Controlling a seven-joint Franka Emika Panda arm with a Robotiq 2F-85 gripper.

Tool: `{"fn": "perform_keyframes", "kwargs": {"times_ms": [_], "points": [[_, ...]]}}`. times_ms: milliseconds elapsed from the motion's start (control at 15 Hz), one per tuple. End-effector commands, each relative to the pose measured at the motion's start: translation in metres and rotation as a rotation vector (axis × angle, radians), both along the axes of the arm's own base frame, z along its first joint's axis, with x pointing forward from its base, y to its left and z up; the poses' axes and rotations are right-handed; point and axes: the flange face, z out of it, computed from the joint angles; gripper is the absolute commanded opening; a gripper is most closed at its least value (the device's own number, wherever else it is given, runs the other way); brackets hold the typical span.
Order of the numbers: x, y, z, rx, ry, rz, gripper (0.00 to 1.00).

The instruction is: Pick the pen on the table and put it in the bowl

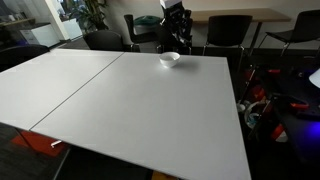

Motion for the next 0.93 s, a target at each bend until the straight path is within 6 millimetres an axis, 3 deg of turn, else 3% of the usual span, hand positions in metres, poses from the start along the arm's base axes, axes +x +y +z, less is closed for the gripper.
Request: {"fn": "perform_keyframes", "kwargs": {"times_ms": [0,333,400,867], "points": [[0.001,-0.003,0.002,0.004,-0.001,0.011,0.18],[0.002,-0.005,0.003,0.007,-0.001,0.019,0.18],[0.002,-0.006,0.003,0.007,-0.001,0.019,0.05],[0.023,-0.061,-0.013,-0.065,-0.041,-0.102,0.05]]}}
